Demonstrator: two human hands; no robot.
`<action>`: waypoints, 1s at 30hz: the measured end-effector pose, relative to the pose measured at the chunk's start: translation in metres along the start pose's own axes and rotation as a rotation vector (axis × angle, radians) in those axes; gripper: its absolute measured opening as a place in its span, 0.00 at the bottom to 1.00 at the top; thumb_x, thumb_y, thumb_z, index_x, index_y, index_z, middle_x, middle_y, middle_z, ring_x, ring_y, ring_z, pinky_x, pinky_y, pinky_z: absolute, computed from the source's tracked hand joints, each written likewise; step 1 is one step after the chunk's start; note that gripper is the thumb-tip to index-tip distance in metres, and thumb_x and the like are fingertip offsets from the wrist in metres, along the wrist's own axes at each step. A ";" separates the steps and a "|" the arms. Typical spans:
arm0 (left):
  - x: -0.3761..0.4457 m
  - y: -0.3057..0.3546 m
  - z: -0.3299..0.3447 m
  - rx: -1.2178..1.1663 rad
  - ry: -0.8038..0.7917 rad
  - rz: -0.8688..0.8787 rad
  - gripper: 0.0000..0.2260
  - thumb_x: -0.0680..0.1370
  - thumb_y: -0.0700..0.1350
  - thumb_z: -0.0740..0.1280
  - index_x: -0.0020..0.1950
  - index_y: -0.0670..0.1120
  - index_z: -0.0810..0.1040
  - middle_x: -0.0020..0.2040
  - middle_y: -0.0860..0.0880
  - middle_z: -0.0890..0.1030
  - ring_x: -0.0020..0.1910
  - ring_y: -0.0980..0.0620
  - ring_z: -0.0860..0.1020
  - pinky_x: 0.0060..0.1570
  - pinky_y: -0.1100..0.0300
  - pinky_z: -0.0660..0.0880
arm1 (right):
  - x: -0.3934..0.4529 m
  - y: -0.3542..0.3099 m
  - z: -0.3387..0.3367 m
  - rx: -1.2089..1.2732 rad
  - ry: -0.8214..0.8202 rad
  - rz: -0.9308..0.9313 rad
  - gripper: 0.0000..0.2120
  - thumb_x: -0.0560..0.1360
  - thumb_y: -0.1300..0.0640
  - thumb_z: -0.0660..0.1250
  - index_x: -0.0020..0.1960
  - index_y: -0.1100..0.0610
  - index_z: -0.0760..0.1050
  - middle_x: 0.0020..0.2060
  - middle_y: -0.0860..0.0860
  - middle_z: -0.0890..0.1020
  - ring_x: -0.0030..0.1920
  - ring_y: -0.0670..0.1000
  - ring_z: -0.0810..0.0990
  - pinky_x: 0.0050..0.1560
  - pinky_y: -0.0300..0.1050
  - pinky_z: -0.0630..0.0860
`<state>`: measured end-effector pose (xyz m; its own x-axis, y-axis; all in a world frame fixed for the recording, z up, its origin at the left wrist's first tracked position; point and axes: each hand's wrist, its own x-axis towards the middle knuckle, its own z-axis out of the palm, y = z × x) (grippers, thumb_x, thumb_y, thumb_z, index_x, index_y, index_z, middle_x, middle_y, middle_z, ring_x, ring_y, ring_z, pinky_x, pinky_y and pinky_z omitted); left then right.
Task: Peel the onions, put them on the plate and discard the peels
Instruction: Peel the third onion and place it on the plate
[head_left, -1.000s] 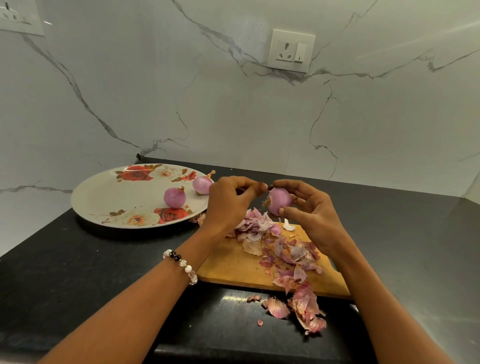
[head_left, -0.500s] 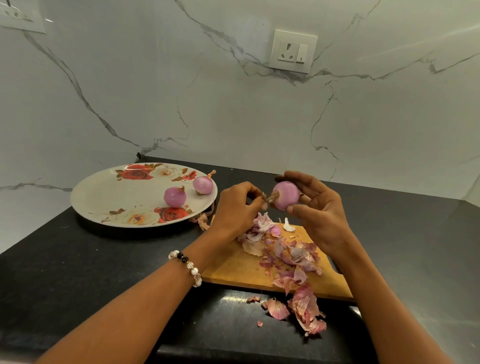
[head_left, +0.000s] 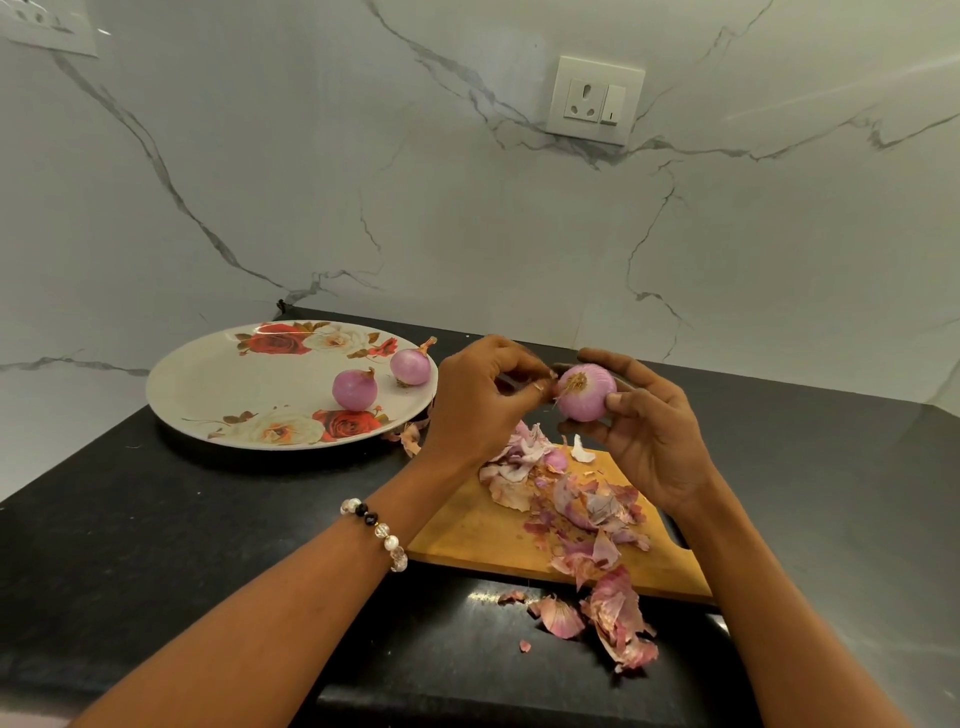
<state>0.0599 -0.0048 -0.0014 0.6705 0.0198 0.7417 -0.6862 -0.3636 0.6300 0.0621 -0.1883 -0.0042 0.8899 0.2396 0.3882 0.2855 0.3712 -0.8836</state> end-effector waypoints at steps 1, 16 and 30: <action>0.000 -0.001 0.000 0.001 -0.001 0.002 0.11 0.72 0.36 0.73 0.53 0.45 0.83 0.46 0.53 0.81 0.43 0.59 0.79 0.43 0.70 0.77 | 0.000 0.001 0.000 -0.015 0.003 0.000 0.20 0.68 0.67 0.62 0.60 0.63 0.76 0.53 0.60 0.83 0.50 0.62 0.83 0.43 0.52 0.84; -0.007 -0.005 0.004 0.038 -0.179 -0.266 0.14 0.71 0.44 0.75 0.55 0.43 0.83 0.47 0.47 0.85 0.36 0.62 0.80 0.37 0.74 0.75 | -0.003 0.012 -0.001 -0.578 -0.058 -0.122 0.23 0.68 0.67 0.75 0.61 0.54 0.78 0.57 0.51 0.83 0.61 0.55 0.80 0.61 0.55 0.79; -0.006 -0.008 0.002 0.457 -0.319 0.136 0.10 0.74 0.40 0.63 0.40 0.38 0.82 0.33 0.42 0.81 0.31 0.46 0.76 0.33 0.52 0.77 | -0.005 0.012 -0.001 -0.708 -0.126 -0.121 0.24 0.70 0.67 0.76 0.63 0.54 0.77 0.59 0.50 0.81 0.60 0.49 0.79 0.61 0.46 0.79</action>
<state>0.0623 -0.0040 -0.0115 0.6856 -0.3115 0.6580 -0.6281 -0.7101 0.3182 0.0611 -0.1858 -0.0174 0.8019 0.3507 0.4837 0.5790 -0.2570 -0.7737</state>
